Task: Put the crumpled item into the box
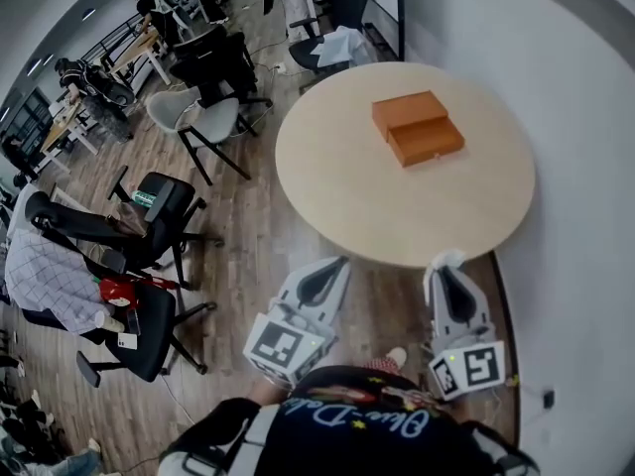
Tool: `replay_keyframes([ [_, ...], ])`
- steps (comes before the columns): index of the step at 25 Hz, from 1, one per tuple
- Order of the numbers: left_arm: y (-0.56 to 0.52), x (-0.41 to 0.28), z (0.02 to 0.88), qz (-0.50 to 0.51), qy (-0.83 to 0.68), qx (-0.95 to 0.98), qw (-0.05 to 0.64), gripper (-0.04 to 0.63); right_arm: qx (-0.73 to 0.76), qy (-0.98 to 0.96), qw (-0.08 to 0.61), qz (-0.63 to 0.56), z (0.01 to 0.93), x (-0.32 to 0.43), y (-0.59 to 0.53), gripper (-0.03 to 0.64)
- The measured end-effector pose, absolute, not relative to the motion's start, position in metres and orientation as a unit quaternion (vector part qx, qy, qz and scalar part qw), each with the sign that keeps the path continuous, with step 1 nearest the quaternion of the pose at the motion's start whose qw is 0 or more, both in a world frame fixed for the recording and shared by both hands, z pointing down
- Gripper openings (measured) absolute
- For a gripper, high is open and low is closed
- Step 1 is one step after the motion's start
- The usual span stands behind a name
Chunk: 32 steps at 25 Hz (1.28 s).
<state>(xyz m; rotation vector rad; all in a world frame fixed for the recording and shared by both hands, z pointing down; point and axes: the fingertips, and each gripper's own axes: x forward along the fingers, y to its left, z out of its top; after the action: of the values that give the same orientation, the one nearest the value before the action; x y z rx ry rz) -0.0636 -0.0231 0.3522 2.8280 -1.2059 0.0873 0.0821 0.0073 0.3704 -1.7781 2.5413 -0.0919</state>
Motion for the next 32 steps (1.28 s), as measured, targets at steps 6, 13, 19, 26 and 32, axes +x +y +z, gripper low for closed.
replay_keyframes([
  [6, -0.032, -0.024, 0.351, 0.029, -0.390, 0.920, 0.028, -0.008, -0.574, 0.818, 0.024, -0.034, 0.370, 0.119, 0.003, 0.026],
  [13, -0.038, 0.016, 0.348, 0.031, -0.387, 0.921, 0.020, -0.008, -0.575, 0.818, 0.015, -0.025, 0.370, 0.160, -0.002, 0.026],
  [19, -0.041, 0.031, 0.352, 0.031, -0.387, 0.921, 0.024, -0.008, -0.573, 0.818, 0.025, -0.037, 0.370, 0.173, -0.008, 0.026],
  [26, -0.055, 0.035, 0.353, 0.031, -0.393, 0.919, 0.019, -0.008, -0.569, 0.822, 0.027, -0.033, 0.367, 0.175, -0.020, 0.026],
  [32, -0.079, 0.042, 0.358, 0.023, -0.390, 0.920, 0.027, -0.008, -0.559, 0.829, 0.004, -0.031, 0.372, 0.177, -0.044, 0.026],
])
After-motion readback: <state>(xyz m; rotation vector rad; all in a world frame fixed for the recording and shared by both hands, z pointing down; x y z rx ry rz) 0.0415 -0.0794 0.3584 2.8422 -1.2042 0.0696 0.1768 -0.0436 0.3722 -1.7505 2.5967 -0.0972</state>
